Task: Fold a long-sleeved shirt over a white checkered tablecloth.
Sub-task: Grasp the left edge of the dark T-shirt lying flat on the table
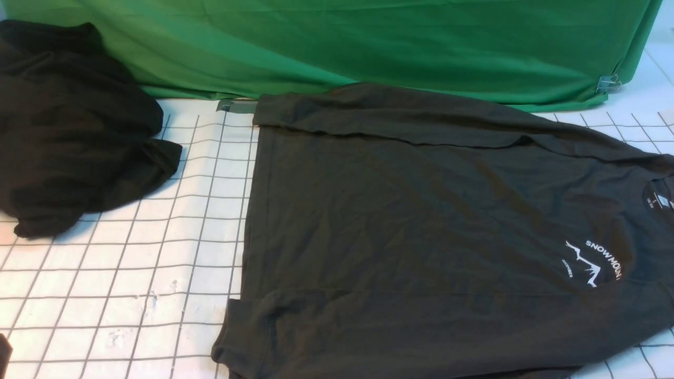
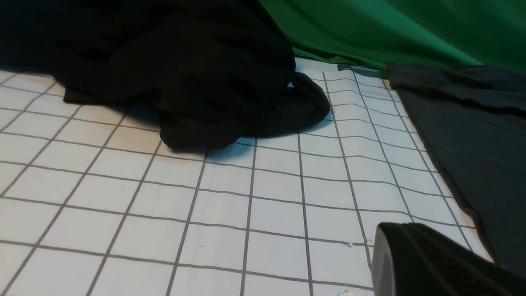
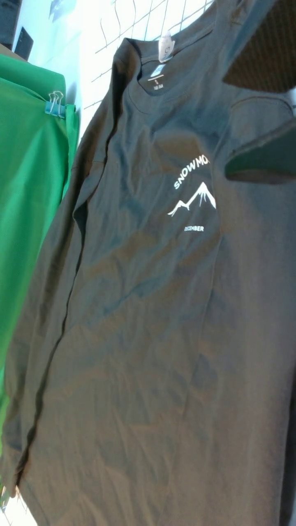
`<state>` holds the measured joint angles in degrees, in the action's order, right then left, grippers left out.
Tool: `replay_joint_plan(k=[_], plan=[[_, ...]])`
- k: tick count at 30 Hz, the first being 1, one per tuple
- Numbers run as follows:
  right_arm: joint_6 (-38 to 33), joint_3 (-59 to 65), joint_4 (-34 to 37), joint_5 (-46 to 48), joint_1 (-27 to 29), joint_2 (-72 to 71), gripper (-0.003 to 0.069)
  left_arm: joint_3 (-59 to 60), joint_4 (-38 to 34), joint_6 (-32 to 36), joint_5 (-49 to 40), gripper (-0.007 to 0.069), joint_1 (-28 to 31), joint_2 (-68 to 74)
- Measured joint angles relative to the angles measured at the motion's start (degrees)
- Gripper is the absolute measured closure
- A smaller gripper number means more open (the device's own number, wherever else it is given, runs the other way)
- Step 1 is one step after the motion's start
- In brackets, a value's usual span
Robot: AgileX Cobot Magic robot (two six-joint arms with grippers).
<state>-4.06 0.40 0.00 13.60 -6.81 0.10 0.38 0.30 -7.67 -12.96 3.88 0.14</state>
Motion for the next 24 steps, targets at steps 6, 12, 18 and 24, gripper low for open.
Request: replay_joint_plan(k=[6,12,18,24], plan=[[0.0,0.0,0.0,0.0,0.0,0.0,0.0412,0.0,0.0,0.0,0.0,0.0622,0.0,0.0],[0.0,0.0,0.0,0.0,0.0,0.0,0.0412,0.0,2.99,1.0,0.0,0.0622,0.0,0.0],[0.0,0.0,0.0,0.0,0.0,0.0,0.0412,0.0,4.11,1.71,0.0,0.0622,0.0,0.0],[0.0,0.0,0.0,0.0,0.0,0.0,0.0412,0.0,4.26,1.71,0.0,0.0622,0.0,0.0]])
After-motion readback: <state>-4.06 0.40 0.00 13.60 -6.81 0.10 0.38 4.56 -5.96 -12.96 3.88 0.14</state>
